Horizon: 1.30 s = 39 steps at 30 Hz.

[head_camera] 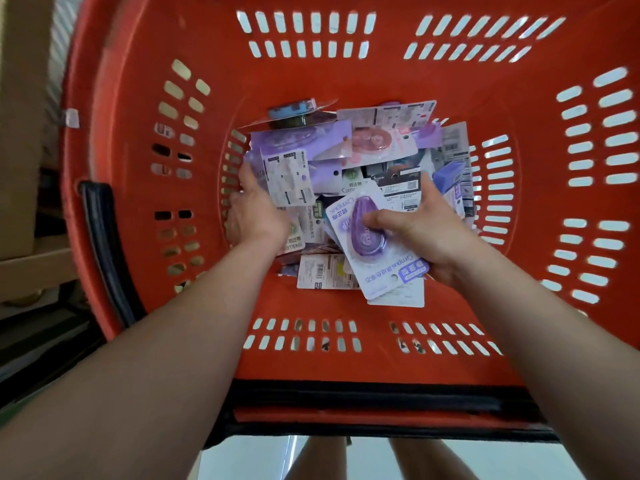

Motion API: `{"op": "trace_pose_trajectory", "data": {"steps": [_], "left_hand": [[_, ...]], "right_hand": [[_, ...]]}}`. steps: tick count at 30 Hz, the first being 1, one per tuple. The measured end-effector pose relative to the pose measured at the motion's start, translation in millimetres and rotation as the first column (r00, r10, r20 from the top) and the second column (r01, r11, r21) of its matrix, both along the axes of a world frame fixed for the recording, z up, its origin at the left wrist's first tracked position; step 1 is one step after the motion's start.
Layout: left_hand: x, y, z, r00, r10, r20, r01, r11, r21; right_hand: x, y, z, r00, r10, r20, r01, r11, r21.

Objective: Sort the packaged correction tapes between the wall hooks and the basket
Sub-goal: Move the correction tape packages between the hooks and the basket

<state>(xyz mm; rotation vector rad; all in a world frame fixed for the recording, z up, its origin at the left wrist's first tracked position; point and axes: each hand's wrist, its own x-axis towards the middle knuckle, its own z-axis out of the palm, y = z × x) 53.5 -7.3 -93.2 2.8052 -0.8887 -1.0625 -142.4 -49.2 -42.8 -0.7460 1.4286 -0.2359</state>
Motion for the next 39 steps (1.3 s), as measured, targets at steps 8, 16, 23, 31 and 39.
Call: {"op": "trace_pose_trajectory", "data": {"steps": [8, 16, 23, 31, 39], "left_hand": [[-33, 6, 115, 0.936, -0.079, -0.342, -0.033, 0.950, -0.310], [-68, 7, 260, 0.839, -0.077, -0.539, -0.126, 0.936, -0.329], [-76, -2, 421, 0.715, 0.216, -0.665, -0.466, 0.856, -0.223], [-116, 19, 565, 0.781, 0.107, -0.615, -0.498, 0.701, -0.510], [-129, 69, 665, 0.627, 0.085, -0.774, -0.736, 0.390, -0.553]], "right_hand": [[-7, -8, 47, 0.998, -0.061, -0.003, 0.060, 0.979, -0.197], [5, -12, 194, 0.991, -0.131, -0.007, 0.123, 0.945, -0.303], [-9, -25, 349, 0.988, -0.090, 0.125, 0.133, 0.910, -0.394], [-27, -24, 490, 0.935, 0.284, 0.212, -0.123, 0.821, -0.557], [-30, -17, 599, 0.825, 0.544, 0.156, -0.306, 0.661, -0.685]]}}
